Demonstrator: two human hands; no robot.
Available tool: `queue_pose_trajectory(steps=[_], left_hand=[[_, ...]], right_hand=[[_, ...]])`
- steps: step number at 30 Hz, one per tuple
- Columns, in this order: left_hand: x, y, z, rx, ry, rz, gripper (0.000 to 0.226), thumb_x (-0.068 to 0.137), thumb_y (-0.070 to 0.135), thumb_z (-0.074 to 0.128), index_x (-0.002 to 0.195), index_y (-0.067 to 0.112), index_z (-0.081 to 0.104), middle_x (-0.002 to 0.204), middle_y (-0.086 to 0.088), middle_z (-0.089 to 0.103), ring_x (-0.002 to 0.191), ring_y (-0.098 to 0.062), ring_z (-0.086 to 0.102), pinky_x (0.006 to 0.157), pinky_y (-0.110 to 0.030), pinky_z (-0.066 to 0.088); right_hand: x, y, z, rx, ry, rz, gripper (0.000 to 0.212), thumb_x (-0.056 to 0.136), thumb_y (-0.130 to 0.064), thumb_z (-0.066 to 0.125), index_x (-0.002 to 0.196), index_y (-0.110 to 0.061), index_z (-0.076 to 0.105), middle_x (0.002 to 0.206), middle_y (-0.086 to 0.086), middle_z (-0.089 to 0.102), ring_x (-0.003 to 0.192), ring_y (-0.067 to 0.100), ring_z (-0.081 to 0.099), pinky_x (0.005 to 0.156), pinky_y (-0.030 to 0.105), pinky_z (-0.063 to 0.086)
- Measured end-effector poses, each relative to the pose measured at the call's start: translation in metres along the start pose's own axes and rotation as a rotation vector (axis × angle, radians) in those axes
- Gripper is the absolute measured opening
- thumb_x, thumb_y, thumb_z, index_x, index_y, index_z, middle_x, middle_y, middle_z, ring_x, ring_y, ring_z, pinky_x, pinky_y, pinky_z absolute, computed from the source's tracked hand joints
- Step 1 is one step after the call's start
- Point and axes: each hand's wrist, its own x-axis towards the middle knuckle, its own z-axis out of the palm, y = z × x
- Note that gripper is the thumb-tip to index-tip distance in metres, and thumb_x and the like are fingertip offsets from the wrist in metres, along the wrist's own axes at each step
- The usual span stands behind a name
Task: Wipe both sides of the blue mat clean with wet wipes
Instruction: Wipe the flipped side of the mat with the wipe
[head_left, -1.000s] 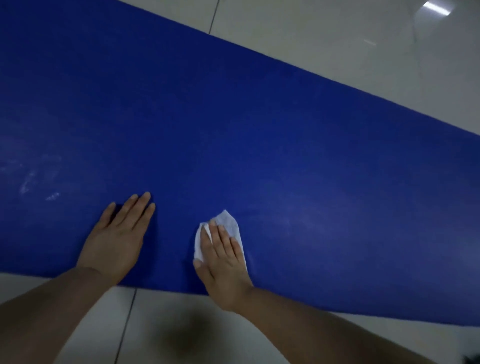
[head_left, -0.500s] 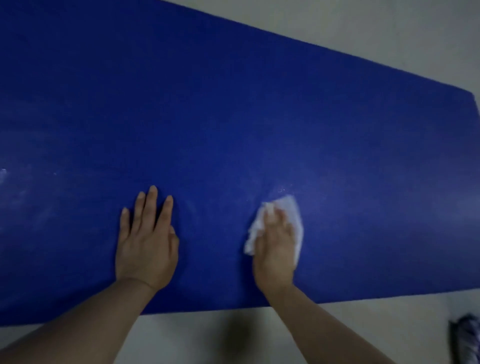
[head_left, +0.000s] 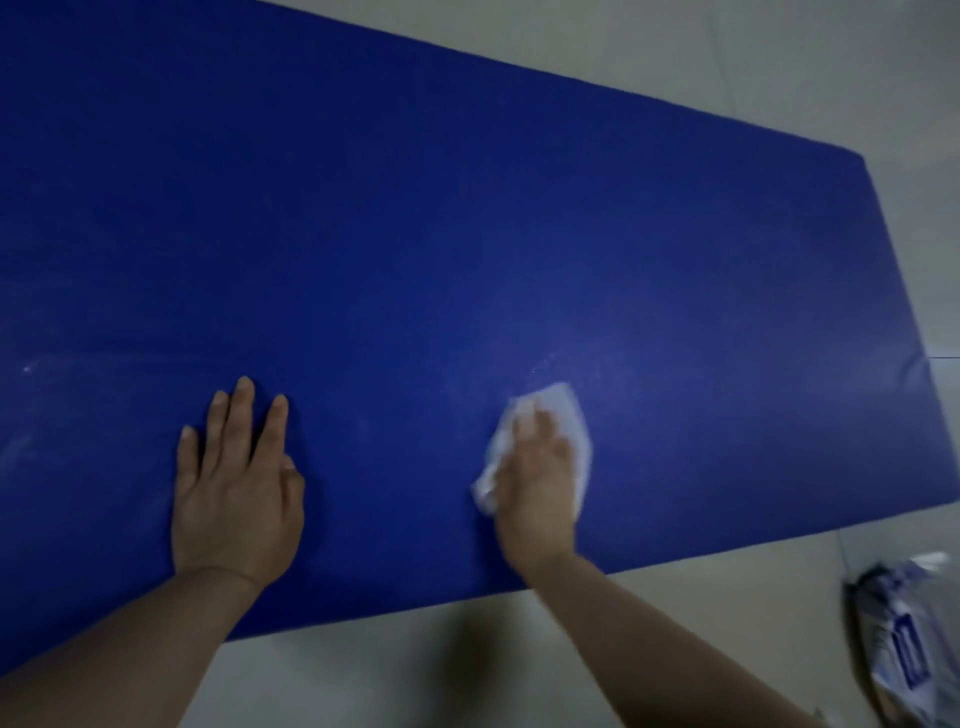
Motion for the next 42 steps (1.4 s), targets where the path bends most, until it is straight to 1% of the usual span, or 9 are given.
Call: queue_pose_trajectory(steps=[3,10,17,24,27,31,34,38,42], left_hand=[[-0.001,0.0,-0.002,0.012,-0.01,0.0,0.061,0.09,0.028,0.022,0.144,0.004,0.038,0.155,-0.019,0.024,0.141,-0.035,0.022,0.116,-0.031,-0.012],[0.001,-0.001,-0.001,0.003,-0.013,0.009,0.061,0.09,0.028,0.023,0.142,0.002,0.04,0.154,-0.02,0.026,0.14,-0.037,0.024,0.116,-0.031,-0.012],[0.0,-0.001,-0.003,-0.01,-0.022,0.01,0.061,0.09,0.029,0.022,0.142,0.002,0.04,0.154,-0.02,0.027,0.14,-0.036,0.025,0.116,-0.032,-0.009],[0.001,-0.001,-0.001,0.001,-0.009,0.01,0.061,0.09,0.028,0.022,0.143,0.003,0.039,0.154,-0.02,0.026,0.14,-0.037,0.025,0.116,-0.032,-0.011],[0.001,-0.001,-0.001,0.004,-0.004,0.009,0.062,0.09,0.028,0.023,0.143,0.002,0.04,0.154,-0.02,0.027,0.139,-0.037,0.025,0.116,-0.032,-0.01],[0.001,-0.002,-0.002,0.014,-0.022,0.002,0.062,0.088,0.028,0.024,0.142,0.002,0.041,0.154,-0.02,0.027,0.139,-0.036,0.025,0.116,-0.031,-0.011],[0.001,-0.001,-0.002,0.009,-0.02,0.007,0.062,0.088,0.028,0.025,0.142,0.002,0.041,0.154,-0.019,0.027,0.139,-0.036,0.026,0.117,-0.032,-0.01],[0.001,-0.001,-0.001,-0.001,-0.019,0.006,0.062,0.089,0.028,0.024,0.142,0.002,0.041,0.154,-0.019,0.028,0.139,-0.035,0.026,0.117,-0.032,-0.009],[0.001,-0.001,-0.002,0.011,-0.022,0.009,0.062,0.088,0.029,0.024,0.142,0.002,0.041,0.154,-0.019,0.028,0.139,-0.036,0.025,0.117,-0.033,-0.009]], right_hand=[[-0.025,-0.019,0.006,0.102,-0.039,-0.44,0.068,0.08,-0.034,0.053,0.141,-0.008,0.036,0.143,0.007,0.046,0.133,0.023,0.043,0.111,0.042,0.034],[0.033,0.071,-0.006,0.159,0.03,0.372,0.069,0.098,-0.022,0.042,0.151,-0.005,0.003,0.158,0.012,0.014,0.146,0.027,0.014,0.117,0.039,0.013],[0.029,-0.032,-0.009,0.099,0.036,-0.477,0.08,0.074,-0.037,0.07,0.142,-0.008,0.041,0.149,0.006,0.039,0.14,0.02,0.029,0.117,0.039,0.02],[0.06,0.046,-0.017,0.187,0.085,0.19,0.071,0.092,-0.014,0.054,0.151,-0.008,0.015,0.159,0.008,0.014,0.147,0.025,0.007,0.12,0.037,0.007],[0.056,-0.013,-0.026,0.081,0.083,-0.112,0.03,0.084,-0.026,0.055,0.113,-0.015,0.057,0.115,0.008,0.055,0.116,0.031,0.042,0.106,0.043,0.034],[0.023,-0.059,-0.008,0.107,-0.059,-0.603,0.069,0.087,-0.024,0.059,0.147,-0.009,0.029,0.157,0.008,0.022,0.146,0.023,0.014,0.12,0.037,0.004],[0.034,-0.035,-0.01,-0.001,0.087,-0.525,0.054,0.087,-0.018,0.055,0.138,-0.004,0.041,0.142,0.014,0.046,0.138,0.029,0.034,0.118,0.04,0.018],[0.056,-0.018,-0.01,0.134,0.17,-0.103,0.061,0.093,-0.012,0.049,0.148,-0.004,0.026,0.155,0.012,0.026,0.145,0.022,0.016,0.119,0.036,0.009],[0.046,-0.057,-0.018,0.124,-0.034,-0.36,0.038,0.09,-0.021,0.049,0.125,-0.009,0.056,0.121,0.022,0.06,0.121,0.021,0.053,0.11,0.037,0.033]])
